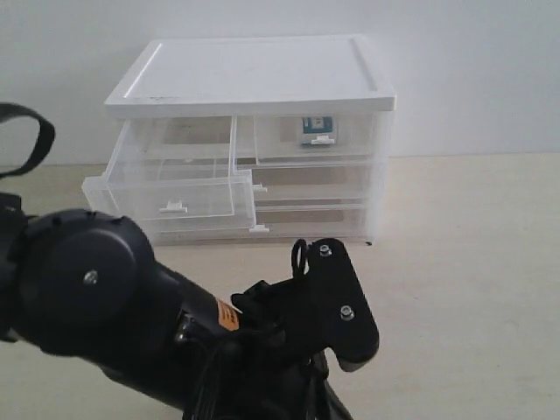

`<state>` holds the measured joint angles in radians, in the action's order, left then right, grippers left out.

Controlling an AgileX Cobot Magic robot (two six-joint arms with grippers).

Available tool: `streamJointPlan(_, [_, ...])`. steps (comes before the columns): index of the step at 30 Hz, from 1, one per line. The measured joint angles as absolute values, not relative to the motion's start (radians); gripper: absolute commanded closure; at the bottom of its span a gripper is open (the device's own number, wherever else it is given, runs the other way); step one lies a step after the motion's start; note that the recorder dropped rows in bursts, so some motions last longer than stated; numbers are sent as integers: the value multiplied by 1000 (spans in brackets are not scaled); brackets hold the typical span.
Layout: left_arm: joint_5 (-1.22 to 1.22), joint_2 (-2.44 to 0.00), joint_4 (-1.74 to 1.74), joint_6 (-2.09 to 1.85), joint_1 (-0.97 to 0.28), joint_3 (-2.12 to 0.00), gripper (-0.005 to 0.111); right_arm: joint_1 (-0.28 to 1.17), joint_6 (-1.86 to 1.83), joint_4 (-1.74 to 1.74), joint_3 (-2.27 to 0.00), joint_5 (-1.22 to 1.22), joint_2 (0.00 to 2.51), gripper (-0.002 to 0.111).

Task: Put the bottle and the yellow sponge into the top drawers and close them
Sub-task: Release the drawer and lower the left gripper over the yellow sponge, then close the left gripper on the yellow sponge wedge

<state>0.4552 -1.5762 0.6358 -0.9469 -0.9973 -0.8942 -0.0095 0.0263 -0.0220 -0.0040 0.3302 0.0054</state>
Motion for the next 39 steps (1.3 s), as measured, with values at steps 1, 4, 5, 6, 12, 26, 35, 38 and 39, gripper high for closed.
streamJointPlan(1, [514, -1576, 614, -950, -989, -911, 102, -10, 26, -22, -4, 330, 5, 108])
streamJointPlan(4, [651, -1576, 548, -953, -958, -941, 102, -10, 26, -22, -4, 330, 5, 108])
streamJointPlan(5, [683, -1576, 521, -957, -941, -950, 102, -10, 26, -22, -4, 330, 5, 108])
streamJointPlan(6, [708, -1576, 491, -966, -929, -952, 102, -10, 26, -22, -4, 330, 5, 108])
streamJointPlan(12, [864, -1576, 388, -1208, -835, -957, 102, -10, 26, -22, -4, 330, 5, 108])
streamJointPlan(26, [836, -1611, 376, -1362, -770, -955, 81, -10, 26, -22, -4, 330, 5, 108])
streamJointPlan(35, [699, -1685, 378, -1254, -769, -955, 21, -10, 26, -22, -4, 330, 5, 108])
streamJointPlan(38, [652, -1700, 378, -1199, -769, -955, 21, -10, 26, -22, -4, 330, 5, 108])
streamJointPlan(39, [637, -1706, 378, -1181, -769, -955, 21, -10, 26, -22, -4, 330, 5, 108])
